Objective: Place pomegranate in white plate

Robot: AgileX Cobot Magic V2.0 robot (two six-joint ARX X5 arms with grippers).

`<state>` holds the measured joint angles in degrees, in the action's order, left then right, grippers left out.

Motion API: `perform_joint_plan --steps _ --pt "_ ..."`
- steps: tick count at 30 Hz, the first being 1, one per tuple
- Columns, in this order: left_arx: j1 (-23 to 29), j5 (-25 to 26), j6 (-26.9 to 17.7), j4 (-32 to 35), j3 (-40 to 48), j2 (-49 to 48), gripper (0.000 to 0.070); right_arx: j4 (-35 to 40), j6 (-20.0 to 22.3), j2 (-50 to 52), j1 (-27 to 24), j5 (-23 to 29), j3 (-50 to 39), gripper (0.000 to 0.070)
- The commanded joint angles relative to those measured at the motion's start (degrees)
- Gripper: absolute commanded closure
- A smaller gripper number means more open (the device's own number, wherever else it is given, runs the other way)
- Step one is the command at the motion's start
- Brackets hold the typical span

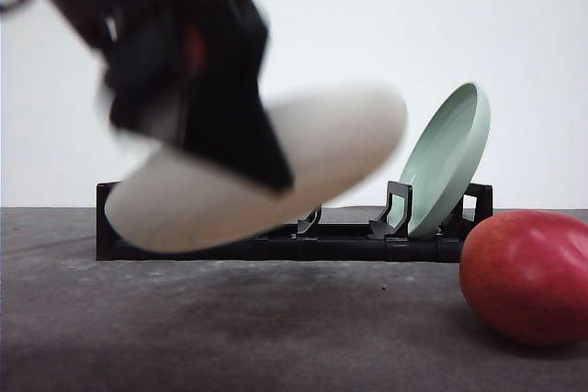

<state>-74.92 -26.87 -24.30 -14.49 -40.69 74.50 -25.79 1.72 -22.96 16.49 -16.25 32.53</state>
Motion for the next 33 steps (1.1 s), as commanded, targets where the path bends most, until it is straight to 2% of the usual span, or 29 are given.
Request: perform_joint_plan --steps 1,4,10,12,13,16,18,25,28,33 --pt "-1.2 -2.2 -5.2 0.8 -0.9 2.9 0.0690 0.4 0.5 -0.2 0.3 0.2 0.9 0.0333" --pt "-2.0 -3.9 -6.5 0.8 -0.9 6.6 0.0690 0.4 0.5 -0.2 0.3 0.3 0.9 0.0333" --pt "-3.1 -4.3 -6.5 0.8 -0.9 9.2 0.0688 0.2 0.5 -0.2 0.2 2.0 0.9 0.0333" --pt "-3.2 -4.3 -6.5 0.8 -0.9 9.2 0.0666 0.0 0.5 -0.2 0.3 2.8 0.9 0.0333" --pt "-3.2 -4.3 -6.5 0.8 -0.9 9.2 0.0642 -0.1 0.5 -0.2 0.2 3.0 0.9 0.0333" --pt "-3.2 -4.3 -6.1 0.8 -0.9 9.2 0.0465 -0.1 0.5 -0.2 0.3 3.0 0.9 0.0333" --pt "-3.2 -4.3 -5.7 0.8 -0.9 9.2 0.0389 -0.1 0.5 -0.2 0.2 3.0 0.9 0.0333" --pt "-3.2 -3.5 0.3 -1.4 -1.1 8.7 0.0362 -0.1 0.5 -0.2 0.2 3.0 0.9 0.0333" --pt "-2.9 1.0 4.2 -4.5 -2.0 7.3 0.0291 -0.1 0.5 -0.2 0.2 3.0 0.9 0.0333" --pt "-1.4 9.3 11.3 -10.5 -3.8 2.3 0.0269 -0.1 0.4 -0.2 0.2 3.0 0.9 0.0333"
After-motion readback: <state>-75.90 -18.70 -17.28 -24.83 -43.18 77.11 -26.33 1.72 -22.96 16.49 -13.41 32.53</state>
